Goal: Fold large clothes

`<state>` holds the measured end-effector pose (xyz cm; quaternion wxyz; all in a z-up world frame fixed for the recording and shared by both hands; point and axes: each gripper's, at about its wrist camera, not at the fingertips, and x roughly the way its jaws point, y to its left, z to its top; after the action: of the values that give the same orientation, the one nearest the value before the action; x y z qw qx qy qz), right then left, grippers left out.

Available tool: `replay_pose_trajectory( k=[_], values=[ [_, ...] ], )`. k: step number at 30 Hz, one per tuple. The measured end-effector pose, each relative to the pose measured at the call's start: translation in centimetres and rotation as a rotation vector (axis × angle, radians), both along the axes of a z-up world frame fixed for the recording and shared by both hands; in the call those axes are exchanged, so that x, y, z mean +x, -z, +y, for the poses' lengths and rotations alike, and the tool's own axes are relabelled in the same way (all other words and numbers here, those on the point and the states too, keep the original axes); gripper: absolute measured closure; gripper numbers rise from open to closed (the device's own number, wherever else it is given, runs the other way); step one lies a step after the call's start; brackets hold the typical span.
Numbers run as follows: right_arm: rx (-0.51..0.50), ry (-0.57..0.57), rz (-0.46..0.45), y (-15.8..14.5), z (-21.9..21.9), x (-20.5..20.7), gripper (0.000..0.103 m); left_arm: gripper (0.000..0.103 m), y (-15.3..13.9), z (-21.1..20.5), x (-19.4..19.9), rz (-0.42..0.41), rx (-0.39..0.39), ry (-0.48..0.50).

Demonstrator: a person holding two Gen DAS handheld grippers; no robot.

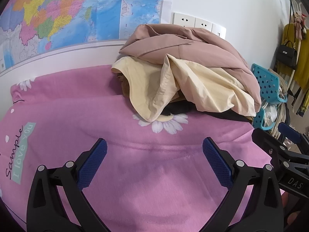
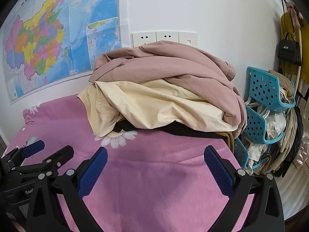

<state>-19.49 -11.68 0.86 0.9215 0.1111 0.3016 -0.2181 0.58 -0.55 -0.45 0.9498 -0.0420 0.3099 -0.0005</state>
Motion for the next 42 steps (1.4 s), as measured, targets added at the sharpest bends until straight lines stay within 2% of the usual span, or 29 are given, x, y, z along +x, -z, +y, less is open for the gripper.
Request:
replay_pose_trajectory(
  k=[17,22,27,31,32,34,36,39,42],
  values=[
    [-0.035,-0.033,-0.005,-0.6,-1.3,1.4,0.006,0.005,-0.1,0.0,1.9,0.009,-0.005,0.016],
    [-0.058,-0.086,-0.010,-2.1,-2.8,3.8,0.006,0.005,-0.4,0.9,3.6,0.013,-0.020,0.021],
    [-0.184,-0.146,-0.014,-4.9,-4.4,9.4,0.006,0.005,-0.7,2.4,5.8,0.022,-0.038,0.008],
    [-0.232,-0.230,-0.034,-7.3,-5.8,15.1,0.006,0.005,-1.3,3.4,7.5,0.018,-0.028,0.002],
    [-0.234,-0.252,-0.025,-7.8,-6.3,17.2,0.009,0.005,-1.5,3.6,8.1,0.019,-0.029,0.002],
    [-0.222,-0.284,0.003,-8.3,-7.0,20.4,0.028,0.005,-1.7,4.0,8.9,0.017,-0.030,0.004],
    [-0.213,-0.301,0.041,-8.2,-7.6,23.8,0.037,0.005,-1.9,4.4,9.7,0.017,-0.023,-0.001],
    [-0.210,-0.354,0.092,-7.1,-7.6,26.8,0.039,0.005,-1.9,5.0,11.1,0.027,-0.028,-0.002],
    [-0.278,-0.381,0.139,-6.1,-7.0,29.3,0.040,0.005,-1.6,5.6,12.3,0.036,-0.039,0.003]
  ],
)
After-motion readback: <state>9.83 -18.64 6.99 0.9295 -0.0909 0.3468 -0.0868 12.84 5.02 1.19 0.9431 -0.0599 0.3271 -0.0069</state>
